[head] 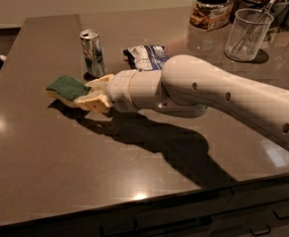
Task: Move sponge near redbull can
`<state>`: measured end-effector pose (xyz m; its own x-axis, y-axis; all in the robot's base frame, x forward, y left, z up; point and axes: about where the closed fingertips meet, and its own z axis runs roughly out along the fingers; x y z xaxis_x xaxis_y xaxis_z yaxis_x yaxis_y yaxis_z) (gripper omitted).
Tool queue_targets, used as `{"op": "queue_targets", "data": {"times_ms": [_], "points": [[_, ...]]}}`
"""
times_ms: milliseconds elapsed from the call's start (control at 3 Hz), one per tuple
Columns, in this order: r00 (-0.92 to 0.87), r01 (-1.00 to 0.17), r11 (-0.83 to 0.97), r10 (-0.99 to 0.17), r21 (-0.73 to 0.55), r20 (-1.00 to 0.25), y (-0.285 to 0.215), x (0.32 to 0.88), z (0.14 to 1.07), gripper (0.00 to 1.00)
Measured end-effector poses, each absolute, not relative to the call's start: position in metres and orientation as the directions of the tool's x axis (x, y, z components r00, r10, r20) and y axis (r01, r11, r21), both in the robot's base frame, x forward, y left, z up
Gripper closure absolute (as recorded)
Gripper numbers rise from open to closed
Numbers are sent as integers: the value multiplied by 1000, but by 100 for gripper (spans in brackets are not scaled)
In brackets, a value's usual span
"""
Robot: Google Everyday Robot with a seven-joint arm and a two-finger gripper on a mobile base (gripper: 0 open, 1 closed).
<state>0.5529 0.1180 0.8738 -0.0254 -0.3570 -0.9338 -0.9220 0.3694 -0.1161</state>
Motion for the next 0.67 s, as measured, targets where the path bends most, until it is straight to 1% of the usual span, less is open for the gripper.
{"op": "queue_targets", "data": {"times_ms": [333, 667], "points": [[-31, -899, 413, -389, -145, -921, 95, 584, 865, 98], [-34, -894, 422, -403, -152, -915, 83, 599, 860, 75]]}}
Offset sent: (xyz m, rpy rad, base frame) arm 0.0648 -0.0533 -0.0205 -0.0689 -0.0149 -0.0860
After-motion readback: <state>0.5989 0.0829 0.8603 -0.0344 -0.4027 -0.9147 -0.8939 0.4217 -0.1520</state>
